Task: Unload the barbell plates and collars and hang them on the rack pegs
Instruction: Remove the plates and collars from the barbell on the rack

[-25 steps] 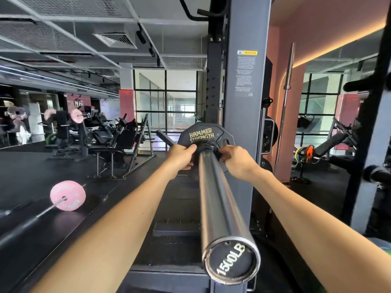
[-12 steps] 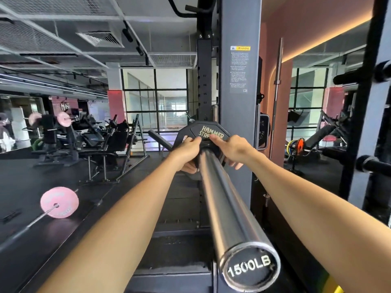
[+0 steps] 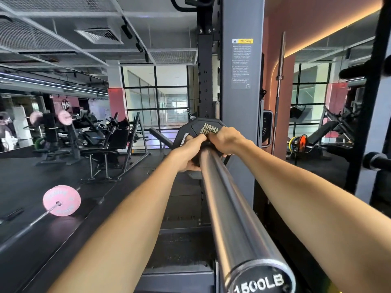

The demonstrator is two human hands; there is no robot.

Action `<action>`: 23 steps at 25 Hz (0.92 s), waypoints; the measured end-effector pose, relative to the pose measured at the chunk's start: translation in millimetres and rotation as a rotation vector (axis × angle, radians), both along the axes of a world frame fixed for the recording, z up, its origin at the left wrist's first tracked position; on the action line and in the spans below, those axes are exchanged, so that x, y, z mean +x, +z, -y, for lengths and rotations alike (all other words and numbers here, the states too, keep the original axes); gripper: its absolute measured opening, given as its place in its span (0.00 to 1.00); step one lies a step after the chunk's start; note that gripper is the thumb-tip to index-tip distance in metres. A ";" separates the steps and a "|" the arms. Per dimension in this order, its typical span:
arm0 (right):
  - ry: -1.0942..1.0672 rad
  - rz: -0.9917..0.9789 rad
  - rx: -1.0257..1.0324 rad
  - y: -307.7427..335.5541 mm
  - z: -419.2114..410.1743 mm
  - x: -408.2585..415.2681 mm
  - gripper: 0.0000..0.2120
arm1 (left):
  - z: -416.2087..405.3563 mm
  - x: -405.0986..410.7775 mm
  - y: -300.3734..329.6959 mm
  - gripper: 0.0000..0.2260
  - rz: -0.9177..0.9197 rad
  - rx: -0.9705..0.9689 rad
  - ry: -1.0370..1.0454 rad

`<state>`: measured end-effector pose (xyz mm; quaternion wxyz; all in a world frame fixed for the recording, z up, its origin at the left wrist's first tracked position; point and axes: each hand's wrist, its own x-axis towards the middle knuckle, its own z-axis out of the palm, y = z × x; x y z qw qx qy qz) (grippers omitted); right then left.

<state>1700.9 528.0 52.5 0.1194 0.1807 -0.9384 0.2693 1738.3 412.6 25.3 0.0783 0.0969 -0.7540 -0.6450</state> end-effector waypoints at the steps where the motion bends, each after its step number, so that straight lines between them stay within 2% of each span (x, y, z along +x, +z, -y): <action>1: 0.005 -0.016 -0.004 0.2 -0.5 -0.7 0.17 | -0.4 0.4 -0.1 0.14 -0.004 0.009 0.014; 5: 0.025 -0.040 -0.053 -2.3 -3.8 -0.9 0.16 | -1.1 -1.5 -1.0 0.19 -0.002 0.012 0.024; 10: 0.043 -0.004 -0.207 -9.5 -9.6 0.9 0.20 | -1.0 -1.6 5.4 0.11 -0.022 -0.042 0.023; 12: 0.012 0.046 -0.394 -18.5 -14.4 -1.7 0.20 | 0.6 0.3 3.2 0.12 0.010 -0.007 0.010; 14: -0.027 0.112 -0.614 -25.4 -23.3 -1.2 0.20 | 3.2 -0.7 -6.5 0.16 0.057 0.155 -0.029; 15: -0.027 0.115 -0.630 -23.1 -26.1 -1.5 0.21 | 4.0 0.1 -10.1 0.16 0.053 0.223 -0.057; 19: 0.031 0.153 -0.448 -4.6 -25.1 -3.7 0.29 | 9.2 -0.9 -15.5 0.17 0.010 0.230 -0.116; 23: 0.089 0.410 -0.509 -19.2 -28.7 -7.9 0.16 | 13.9 6.1 -19.0 0.17 0.034 0.244 -0.200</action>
